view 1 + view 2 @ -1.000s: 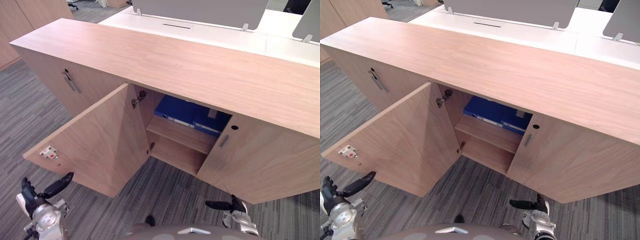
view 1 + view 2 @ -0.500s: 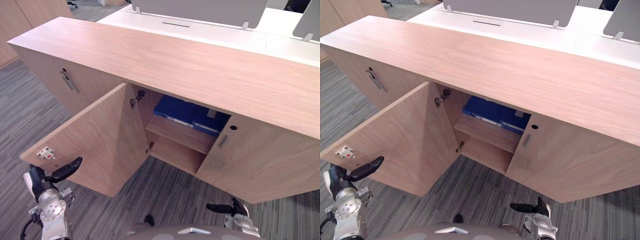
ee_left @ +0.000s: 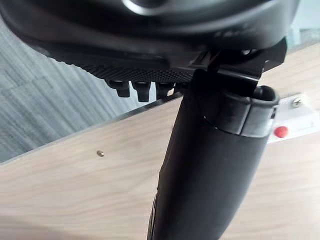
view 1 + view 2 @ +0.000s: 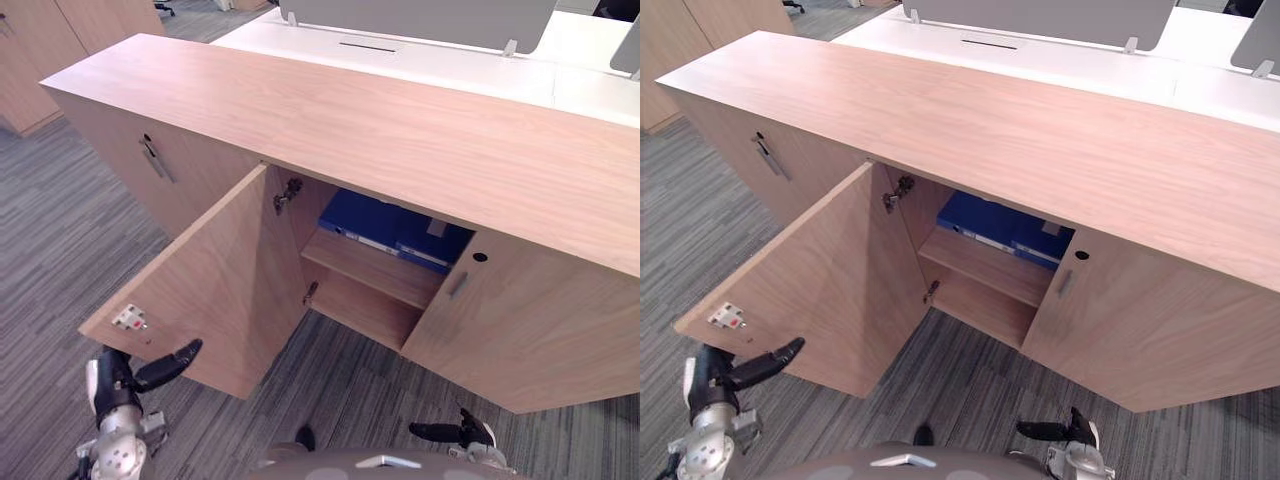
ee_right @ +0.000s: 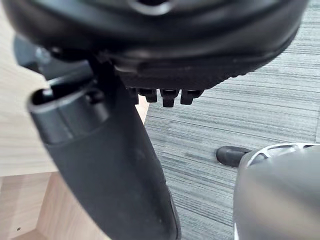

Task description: Walk over to the cabinet, pick up the folder, carry it to the office cabinet, place the folder inside the office cabinet, then close the office cabinet door

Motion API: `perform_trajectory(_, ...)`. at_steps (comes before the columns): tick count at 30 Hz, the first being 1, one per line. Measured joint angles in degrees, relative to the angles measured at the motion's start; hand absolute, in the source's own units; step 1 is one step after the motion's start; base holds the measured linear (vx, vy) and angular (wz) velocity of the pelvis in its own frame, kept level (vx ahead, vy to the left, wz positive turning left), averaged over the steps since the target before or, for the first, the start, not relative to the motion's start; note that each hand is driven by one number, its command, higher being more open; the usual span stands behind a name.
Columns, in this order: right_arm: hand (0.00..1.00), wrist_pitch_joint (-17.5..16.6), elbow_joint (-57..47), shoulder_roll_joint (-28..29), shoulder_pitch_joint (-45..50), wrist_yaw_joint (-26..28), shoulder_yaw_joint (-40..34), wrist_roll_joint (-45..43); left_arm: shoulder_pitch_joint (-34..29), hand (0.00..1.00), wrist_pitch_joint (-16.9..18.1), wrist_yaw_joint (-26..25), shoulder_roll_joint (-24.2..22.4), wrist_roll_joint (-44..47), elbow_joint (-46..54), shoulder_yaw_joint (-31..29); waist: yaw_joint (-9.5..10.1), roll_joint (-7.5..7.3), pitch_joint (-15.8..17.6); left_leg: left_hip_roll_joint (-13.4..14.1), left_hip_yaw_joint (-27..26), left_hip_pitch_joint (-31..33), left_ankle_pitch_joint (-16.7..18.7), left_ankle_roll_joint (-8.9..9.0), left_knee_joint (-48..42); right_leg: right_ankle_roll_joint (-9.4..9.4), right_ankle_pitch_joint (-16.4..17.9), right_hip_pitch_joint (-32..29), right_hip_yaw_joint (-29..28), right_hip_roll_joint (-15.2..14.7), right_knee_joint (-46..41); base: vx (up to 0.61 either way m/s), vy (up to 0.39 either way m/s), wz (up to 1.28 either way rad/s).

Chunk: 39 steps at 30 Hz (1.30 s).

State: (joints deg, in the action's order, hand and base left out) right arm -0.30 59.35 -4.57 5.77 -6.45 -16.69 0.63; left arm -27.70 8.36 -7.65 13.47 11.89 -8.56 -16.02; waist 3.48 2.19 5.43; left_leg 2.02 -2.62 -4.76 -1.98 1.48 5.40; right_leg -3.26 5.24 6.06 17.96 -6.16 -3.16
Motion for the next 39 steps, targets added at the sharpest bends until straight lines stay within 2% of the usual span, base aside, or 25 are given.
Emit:
perform_trajectory(5, 1.0, 0.04, 0.01, -0.2, 0.05, 0.06, 0.11, 0.56, -4.0, 1.0, -1.08, 2.99, -0.24, -0.16, -1.74, 6.57, 0.1, 0.09, -0.16, 0.18, -1.03, 0.97, -0.26, 0.09, -0.09, -0.02, -0.17, -1.8, -1.38, 0.09, -0.64, -0.04, 0.008, -0.1)
perform_trajectory(11, 1.0, 0.06, 0.08, -0.22, 0.11, -0.03, 0.5, 0.59, -4.51, 1.0, -2.0, 5.83, 2.4, -8.6, -7.08, 16.2, -0.38, 0.5, -0.91, 0.41, -3.48, 1.31, -0.52, 0.03, -0.3, 0.0, -1.49, -3.56, -4.22, 0.34, -0.58, -0.04, 0.021, -0.22)
perform_trajectory(16, 1.0, 0.06, 0.07, -0.26, 0.22, -0.28, 0.47, 0.58, 2.59, 1.0, -2.15, 9.07, 3.7, -17.88, -9.44, 24.41, -2.72, 0.49, -2.28, 0.48, -5.35, 1.17, -0.49, 0.14, -0.29, -0.32, -2.84, -4.06, -6.25, 0.51, 0.58, -0.07, 0.033, -0.22)
perform_trajectory(18, 1.0, 0.06, 0.07, -0.23, 0.2, -0.35, 0.43, 0.57, 4.26, 1.0, -2.16, 9.26, 3.22, -18.72, -10.2, 26.3, -3.34, 0.33, -2.45, 0.58, -6.19, 1.05, -0.48, 0.16, -0.28, -0.37, -3.13, -4.27, -7.21, 0.69, 0.87, -0.05, 0.025, -0.22)
perform_trajectory(23, 1.0, 0.14, 0.14, -0.12, 1.93, -0.91, 0.0, 0.58, 14.08, 1.0, -2.12, 7.8, 2.15, -21.61, -14.15, 27.27, -4.34, -0.25, -3.36, 0.88, -7.7, 1.07, -0.5, 0.08, -0.28, -0.28, -4.38, -4.4, -8.68, 1.22, 2.49, -0.03, 0.011, -0.17)
perform_trajectory(25, 1.0, 0.25, 0.33, 0.02, 2.05, -1.35, -0.09, 0.57, 18.0, 1.0, -2.0, 6.27, 1.69, -21.78, -15.25, 27.71, -6.04, -0.13, -3.43, 0.81, -8.01, 0.96, -0.49, 0.03, -0.29, -0.29, -4.69, -4.2, -8.99, 1.27, 3.04, 0.01, 0.003, -0.1)
perform_trajectory(27, 1.0, 0.27, 0.58, 0.02, 2.07, -1.36, -0.13, 0.58, 19.97, 1.0, -2.02, 5.24, 1.54, -22.16, -16.94, 28.18, -7.15, 0.0, -3.51, 0.78, -8.46, 0.73, -0.26, 0.01, -0.29, -0.31, -5.03, -3.82, -9.38, 1.35, 3.72, 0.02, 0.006, -0.15)
perform_trajectory(32, 1.0, 0.41, 1.29, 0.01, 1.82, -1.72, -0.14, 0.58, 24.16, 1.0, -2.24, 3.1, -0.87, -22.41, -21.23, 28.2, -7.48, -0.17, -3.4, 1.0, -10.85, 0.19, 0.4, 0.17, -0.3, -0.16, -6.18, -3.8, -11.72, 1.77, 5.47, 0.0, 0.003, -0.24)
perform_trajectory(39, 1.0, 0.88, 1.32, 0.17, 1.64, -2.5, -0.12, 0.57, 27.04, 1.0, -2.75, -0.37, -0.99, -18.86, -25.02, 27.03, -8.72, -0.43, -3.24, 1.36, -12.34, -0.18, 0.8, 0.67, -0.3, 0.01, -6.91, -3.73, -13.14, 2.13, 6.45, -0.03, -0.009, -0.11)
